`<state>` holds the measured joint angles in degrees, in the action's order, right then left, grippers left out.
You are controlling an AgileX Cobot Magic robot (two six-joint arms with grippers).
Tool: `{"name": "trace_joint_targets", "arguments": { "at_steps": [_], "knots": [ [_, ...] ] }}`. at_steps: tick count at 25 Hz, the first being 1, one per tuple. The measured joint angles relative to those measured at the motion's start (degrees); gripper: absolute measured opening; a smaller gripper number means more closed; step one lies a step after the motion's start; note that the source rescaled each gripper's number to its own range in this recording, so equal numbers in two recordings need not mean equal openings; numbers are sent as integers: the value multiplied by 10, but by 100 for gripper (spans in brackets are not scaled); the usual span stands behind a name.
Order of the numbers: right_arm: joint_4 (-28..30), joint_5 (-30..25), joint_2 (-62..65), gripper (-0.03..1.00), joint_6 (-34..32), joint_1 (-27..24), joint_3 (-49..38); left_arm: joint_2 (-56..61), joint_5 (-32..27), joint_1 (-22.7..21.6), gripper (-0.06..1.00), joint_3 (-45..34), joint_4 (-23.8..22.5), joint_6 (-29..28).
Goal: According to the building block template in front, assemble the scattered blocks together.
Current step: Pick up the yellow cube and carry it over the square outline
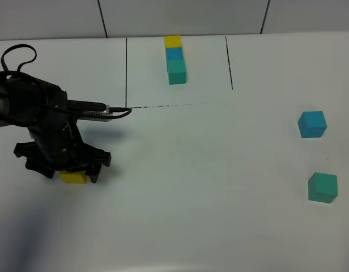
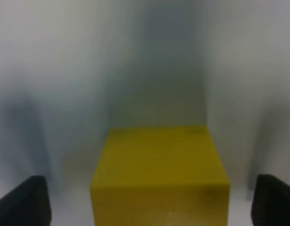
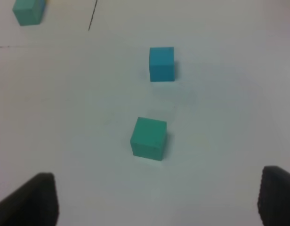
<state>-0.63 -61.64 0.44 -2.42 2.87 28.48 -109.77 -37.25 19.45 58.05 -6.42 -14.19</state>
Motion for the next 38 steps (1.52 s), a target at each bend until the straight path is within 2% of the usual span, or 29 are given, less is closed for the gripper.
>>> {"name": "trace_joint_targets", "arguments": {
  "at_steps": [3,4,8,11,17,21,29,38],
  "knots": [
    [0,0,0,72,0,0,0,0,0,0,7,0,-1,0],
    [0,0,0,72,0,0,0,0,0,0,0,0,-2,0],
    [0,0,0,72,0,0,0,0,-3,0,0,2,-16,9],
    [0,0,0,72,0,0,0,0,-20,1,0,22,-23,47],
    [0,0,0,72,0,0,0,0,-86,40,0,115,2,268],
    [1,0,0,72,0,0,0,-3,-130,75,0,194,9,381],
    [1,0,0,72,0,0,0,-79,-213,134,0,345,9,476],
    [0,0,0,72,0,0,0,-184,-226,175,0,438,10,543]
  ]
}}
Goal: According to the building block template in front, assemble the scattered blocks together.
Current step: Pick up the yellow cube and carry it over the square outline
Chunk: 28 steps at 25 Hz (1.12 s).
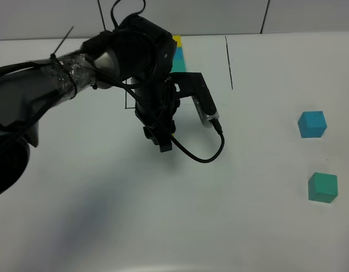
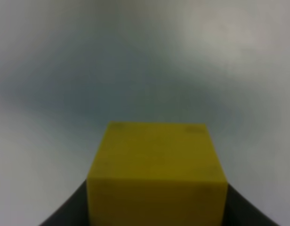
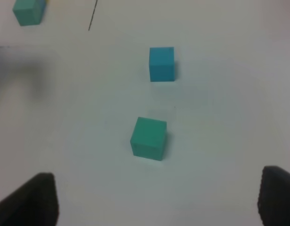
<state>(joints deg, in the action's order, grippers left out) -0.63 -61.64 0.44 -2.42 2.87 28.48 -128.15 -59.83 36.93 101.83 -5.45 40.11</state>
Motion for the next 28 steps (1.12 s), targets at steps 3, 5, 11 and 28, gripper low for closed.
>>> {"name": "trace_joint_targets", "arguments": {
  "at_steps": [3,5,11,28],
  "knots": [
    [0,0,0,72,0,0,0,-31,-5,6,0,31,0,19],
    [0,0,0,72,0,0,0,-47,-5,8,0,47,1,35],
    [0,0,0,72,0,0,0,-80,9,8,0,74,2,66],
    [-1,1,0,72,0,0,0,-102,18,8,0,82,2,97]
  ]
}}
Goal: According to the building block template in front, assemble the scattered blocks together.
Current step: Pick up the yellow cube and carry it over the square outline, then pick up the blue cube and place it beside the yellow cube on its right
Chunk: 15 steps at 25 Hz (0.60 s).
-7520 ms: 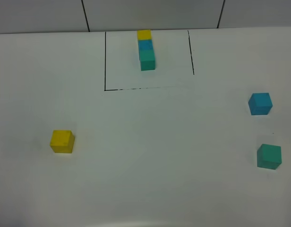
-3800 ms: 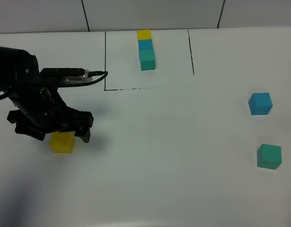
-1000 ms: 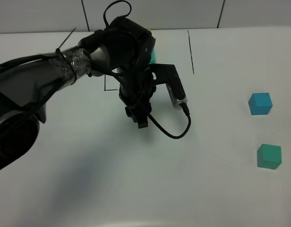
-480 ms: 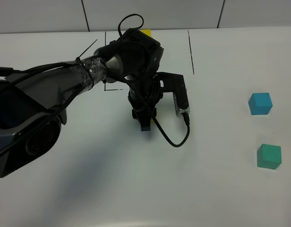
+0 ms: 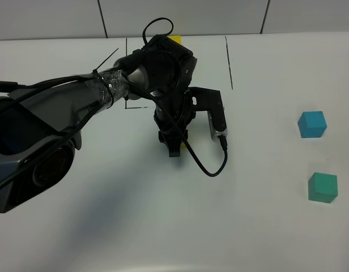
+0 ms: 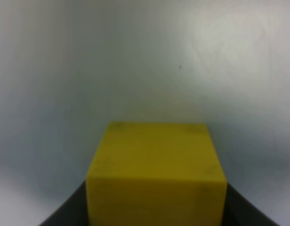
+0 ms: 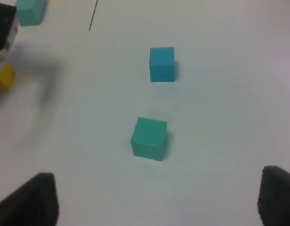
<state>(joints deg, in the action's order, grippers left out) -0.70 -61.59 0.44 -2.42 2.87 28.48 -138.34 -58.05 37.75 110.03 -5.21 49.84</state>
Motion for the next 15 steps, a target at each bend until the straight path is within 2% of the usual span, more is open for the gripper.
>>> {"name": "trace_joint_targets", "arguments": {
  "at_steps": [3,5,6,8,10,11,13,15],
  "knots": [
    [0,0,0,72,0,0,0,0,-1,0,0,0,0,0],
    [0,0,0,72,0,0,0,-2,-1,0,9,0,1,-1],
    [0,0,0,72,0,0,0,-3,0,0,21,0,1,-1],
    [0,0,0,72,0,0,0,-1,-1,0,53,0,2,-2],
    [0,0,0,72,0,0,0,7,-6,0,82,0,3,-3],
    [0,0,0,72,0,0,0,14,-8,0,91,-1,3,-4],
    [0,0,0,72,0,0,0,34,-14,0,99,-1,13,-4],
    [0,0,0,72,0,0,0,57,-25,0,100,-1,31,-4]
  ]
}}
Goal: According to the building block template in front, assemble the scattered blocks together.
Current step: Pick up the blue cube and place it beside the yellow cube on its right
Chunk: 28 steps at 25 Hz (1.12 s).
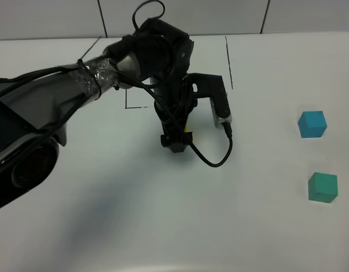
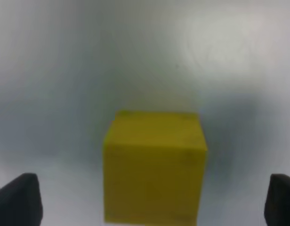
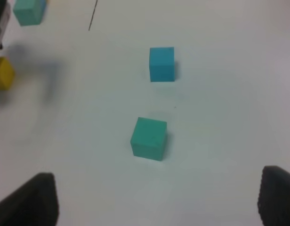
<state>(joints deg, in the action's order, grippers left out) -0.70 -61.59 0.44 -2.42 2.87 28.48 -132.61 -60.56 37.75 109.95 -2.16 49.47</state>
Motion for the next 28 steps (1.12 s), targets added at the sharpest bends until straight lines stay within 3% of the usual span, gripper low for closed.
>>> {"name": "trace_joint_targets", "arguments": {
  "at_steps": [6,12,18,28],
  "knots": [
    [0,0,0,72,0,0,0,54,-6,0,100,0,10,-14],
    [0,0,0,72,0,0,0,101,20,-14,98,0,-10,-121],
    [0,0,0,72,0,0,0,133,24,-93,98,-4,-21,-221],
    [0,0,0,72,0,0,0,209,24,-245,96,-102,-8,-319]
  ]
}}
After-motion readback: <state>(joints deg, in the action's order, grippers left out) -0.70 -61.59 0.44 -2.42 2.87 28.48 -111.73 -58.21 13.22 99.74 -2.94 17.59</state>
